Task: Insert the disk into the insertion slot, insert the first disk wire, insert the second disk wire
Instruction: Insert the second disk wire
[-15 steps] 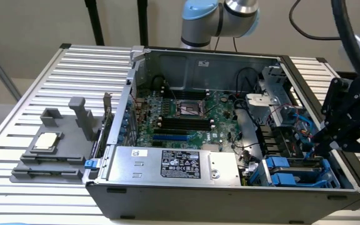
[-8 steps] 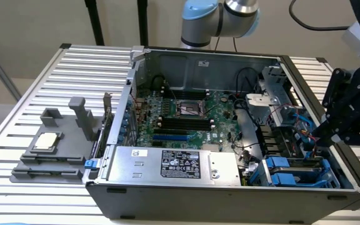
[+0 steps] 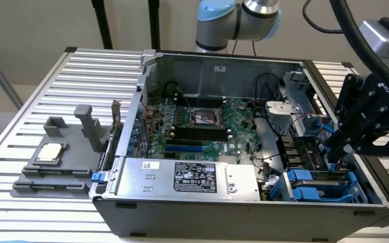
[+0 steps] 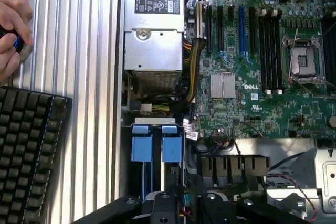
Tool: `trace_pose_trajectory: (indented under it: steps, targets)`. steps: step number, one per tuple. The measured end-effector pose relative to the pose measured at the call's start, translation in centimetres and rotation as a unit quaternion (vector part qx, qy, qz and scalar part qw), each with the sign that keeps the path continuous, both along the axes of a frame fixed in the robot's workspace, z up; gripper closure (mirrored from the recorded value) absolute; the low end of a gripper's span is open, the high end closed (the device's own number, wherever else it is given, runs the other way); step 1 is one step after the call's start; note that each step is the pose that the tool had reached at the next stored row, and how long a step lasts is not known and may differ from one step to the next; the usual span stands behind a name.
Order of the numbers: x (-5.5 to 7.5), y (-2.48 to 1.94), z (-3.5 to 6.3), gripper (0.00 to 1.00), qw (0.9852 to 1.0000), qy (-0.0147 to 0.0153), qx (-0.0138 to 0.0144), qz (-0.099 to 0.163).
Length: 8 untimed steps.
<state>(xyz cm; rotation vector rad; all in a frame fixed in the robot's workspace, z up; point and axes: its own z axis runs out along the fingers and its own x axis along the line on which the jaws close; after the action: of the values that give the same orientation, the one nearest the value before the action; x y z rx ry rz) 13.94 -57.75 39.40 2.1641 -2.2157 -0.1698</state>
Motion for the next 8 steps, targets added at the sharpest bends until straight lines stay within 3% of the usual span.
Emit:
trace_pose_trajectory:
  steps: [3, 8]
  targets:
    - [-0.01, 0.26, -0.31, 0.75, 1.0, -0.0022, -0.0001, 0.0]
    - [-0.01, 0.29, -0.51, 0.75, 1.0, -0.0026, -0.0029, 0.0]
